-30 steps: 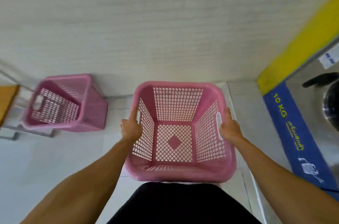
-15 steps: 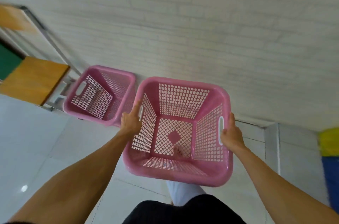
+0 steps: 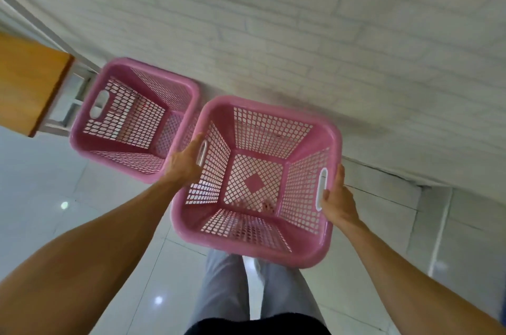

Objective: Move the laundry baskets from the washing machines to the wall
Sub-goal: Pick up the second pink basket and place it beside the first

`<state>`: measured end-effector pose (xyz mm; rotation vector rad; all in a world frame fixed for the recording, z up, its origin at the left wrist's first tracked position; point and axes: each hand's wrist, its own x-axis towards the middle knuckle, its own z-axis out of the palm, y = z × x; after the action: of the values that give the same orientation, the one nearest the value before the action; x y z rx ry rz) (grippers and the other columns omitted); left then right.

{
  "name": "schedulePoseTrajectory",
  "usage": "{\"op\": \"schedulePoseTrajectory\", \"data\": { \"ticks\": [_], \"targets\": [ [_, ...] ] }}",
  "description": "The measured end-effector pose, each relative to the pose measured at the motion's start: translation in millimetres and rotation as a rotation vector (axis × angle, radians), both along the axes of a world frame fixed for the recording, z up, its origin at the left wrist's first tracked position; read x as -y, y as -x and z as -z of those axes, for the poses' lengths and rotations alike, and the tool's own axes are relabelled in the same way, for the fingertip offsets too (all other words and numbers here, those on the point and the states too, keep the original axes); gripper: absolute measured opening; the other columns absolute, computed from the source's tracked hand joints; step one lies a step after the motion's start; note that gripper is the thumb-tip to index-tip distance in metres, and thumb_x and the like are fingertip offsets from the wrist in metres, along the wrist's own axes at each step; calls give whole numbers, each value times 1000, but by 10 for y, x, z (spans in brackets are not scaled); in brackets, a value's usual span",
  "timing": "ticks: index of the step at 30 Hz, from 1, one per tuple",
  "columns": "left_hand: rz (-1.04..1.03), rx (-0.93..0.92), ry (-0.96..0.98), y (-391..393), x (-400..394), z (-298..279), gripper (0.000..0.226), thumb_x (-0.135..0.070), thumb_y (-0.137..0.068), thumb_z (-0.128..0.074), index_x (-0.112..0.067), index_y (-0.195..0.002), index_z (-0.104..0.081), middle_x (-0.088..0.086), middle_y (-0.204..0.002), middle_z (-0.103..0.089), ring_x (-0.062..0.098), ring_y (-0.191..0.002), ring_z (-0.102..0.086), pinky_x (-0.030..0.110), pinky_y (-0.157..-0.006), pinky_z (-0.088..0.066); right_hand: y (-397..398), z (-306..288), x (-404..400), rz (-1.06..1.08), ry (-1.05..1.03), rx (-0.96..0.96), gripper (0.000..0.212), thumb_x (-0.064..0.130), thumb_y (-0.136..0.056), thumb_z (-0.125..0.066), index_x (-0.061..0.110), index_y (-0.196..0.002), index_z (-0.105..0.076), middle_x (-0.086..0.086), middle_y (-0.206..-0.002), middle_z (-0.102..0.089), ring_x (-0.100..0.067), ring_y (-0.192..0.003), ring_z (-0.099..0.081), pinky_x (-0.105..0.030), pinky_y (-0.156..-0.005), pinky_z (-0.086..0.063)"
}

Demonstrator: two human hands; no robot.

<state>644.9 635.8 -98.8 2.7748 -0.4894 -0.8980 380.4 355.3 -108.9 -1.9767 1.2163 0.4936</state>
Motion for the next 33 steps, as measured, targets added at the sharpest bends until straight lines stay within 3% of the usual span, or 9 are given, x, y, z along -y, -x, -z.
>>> {"op": "schedulePoseTrajectory", "data": {
  "ticks": [4,9,12,17,20,25,28,31,33],
  "targets": [
    [93,-5,-46,-217,154,408,110,8,-73,-59,-39,-157,-6,11,-150,-49,31,-96,-73,23,-63,-52,-143,382,53,-4,2,-30,84,20,-102,-52,34,-158,10,0,-74,-60,-16,-54,-67,-28,-42,-55],
    [10,54,-53,-331,224,864,103,6,-77,-55,-46,-155,-12,17,-115,-72,27,-70,-69,34,-67,-61,-315,906,-18,35,27,-31,85,18,-102,-50,28,-159,12,-13,-87,-68,-23,-60,-70,-41,-55,-63],
    [-68,72,-17,-383,228,1054,103,9,-79,-52,-52,-151,-12,19,-115,-72,16,-54,-56,31,-59,-59,-362,1121,-156,39,39,-14,80,25,-104,-45,35,-157,14,-20,-103,-65,-29,-69,-71,-43,-61,-64],
    [-117,30,39,-514,240,1398,109,13,-77,-50,-63,-144,-12,17,-130,-65,35,-79,-73,48,-69,-64,-419,1450,-273,-9,78,-42,83,26,-104,-45,32,-156,20,-26,-112,-62,-35,-76,-72,-48,-67,-64],
    [-157,41,27,-571,266,1493,110,15,-77,-48,-66,-142,-14,16,-113,-69,28,-65,-68,44,-66,-64,-416,1499,-323,-8,120,-45,80,28,-105,-42,31,-156,20,-26,-116,-61,-32,-76,-72,-48,-66,-64],
    [-183,-30,-58,-517,382,1390,106,10,-78,-53,-54,-151,-12,12,-100,-62,30,-76,-67,36,-58,-59,-510,1378,-252,-52,87,-197,84,25,-106,-44,24,-158,22,-26,-121,-57,-33,-83,-71,-48,-74,-63],
    [-194,-62,-24,-415,441,1134,97,9,-77,-46,-41,-155,-20,20,-124,-63,39,-93,-68,50,-76,-61,-597,1116,-241,-98,60,-246,79,22,-101,-54,18,-159,-1,-22,-118,-61,-37,-89,-72,-49,-77,-63],
    [-161,-104,78,-128,471,765,85,11,-75,-44,-26,-151,-37,14,-147,-53,37,-102,-69,49,-78,-63,-590,712,-355,-138,75,-296,54,31,-100,-57,11,-145,-38,-17,-120,-61,-34,-98,-70,-46,-85,-61],
    [-96,-150,126,149,490,542,72,10,-78,-46,-19,-145,-49,13,-144,-56,38,-111,-67,50,-84,-61,-531,420,-505,-167,53,-333,41,31,-101,-54,10,-136,-50,-14,-120,-62,-31,-102,-68,-45,-92,-58]
  ]
}}
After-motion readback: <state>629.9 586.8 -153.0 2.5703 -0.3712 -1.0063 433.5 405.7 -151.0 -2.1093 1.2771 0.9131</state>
